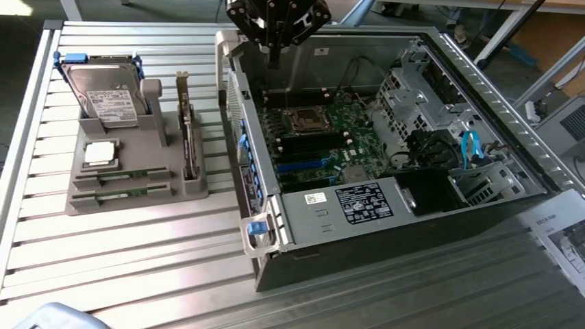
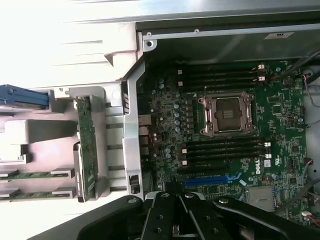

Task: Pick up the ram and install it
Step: 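Reach for the ram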

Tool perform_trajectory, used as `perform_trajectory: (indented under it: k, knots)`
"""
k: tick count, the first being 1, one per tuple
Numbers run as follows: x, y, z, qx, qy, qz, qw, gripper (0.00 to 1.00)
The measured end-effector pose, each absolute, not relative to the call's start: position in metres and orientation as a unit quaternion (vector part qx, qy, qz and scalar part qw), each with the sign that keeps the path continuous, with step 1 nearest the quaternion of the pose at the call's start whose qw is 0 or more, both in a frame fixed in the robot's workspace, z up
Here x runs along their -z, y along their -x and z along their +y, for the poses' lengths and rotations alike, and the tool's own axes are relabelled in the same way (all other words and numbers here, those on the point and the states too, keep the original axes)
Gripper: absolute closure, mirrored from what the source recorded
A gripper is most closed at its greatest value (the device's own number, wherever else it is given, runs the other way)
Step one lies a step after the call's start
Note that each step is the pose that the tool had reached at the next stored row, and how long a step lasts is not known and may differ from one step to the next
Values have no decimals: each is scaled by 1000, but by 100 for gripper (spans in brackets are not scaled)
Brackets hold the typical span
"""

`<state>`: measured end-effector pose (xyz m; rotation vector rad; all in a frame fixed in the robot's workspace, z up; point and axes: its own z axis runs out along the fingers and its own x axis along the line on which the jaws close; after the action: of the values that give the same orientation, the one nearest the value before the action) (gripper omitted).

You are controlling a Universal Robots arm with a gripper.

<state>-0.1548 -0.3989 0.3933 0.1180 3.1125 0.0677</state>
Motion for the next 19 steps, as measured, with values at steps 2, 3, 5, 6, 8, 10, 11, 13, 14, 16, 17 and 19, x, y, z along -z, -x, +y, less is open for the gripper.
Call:
perform_trajectory:
  k: [2, 3, 5, 6, 8, 10, 11, 13, 14, 16, 17, 19]
  knots:
    - [-393, 158, -399, -22, -38, 999, 13, 90]
    - [-393, 159, -399, -22, -38, 999, 13, 90]
    - [-393, 161, -399, -22, -38, 999, 13, 90]
    - [-393, 164, -399, -22, -38, 999, 13, 90]
    - [-393, 166, -399, -22, -38, 999, 13, 90]
    - [-393, 169, -399, -22, -38, 999, 13, 90]
    - [-393, 170, -399, -22, -38, 999, 13, 90]
    - [-393, 173, -399, -22, -38, 999, 13, 90]
    - [-393, 174, -399, -22, -38, 999, 13, 90]
    - [-393, 176, -399, -22, -38, 999, 13, 90]
    - [-393, 177, -399, -22, -38, 999, 13, 90]
    - [-393, 178, -399, -22, -38, 999, 13, 90]
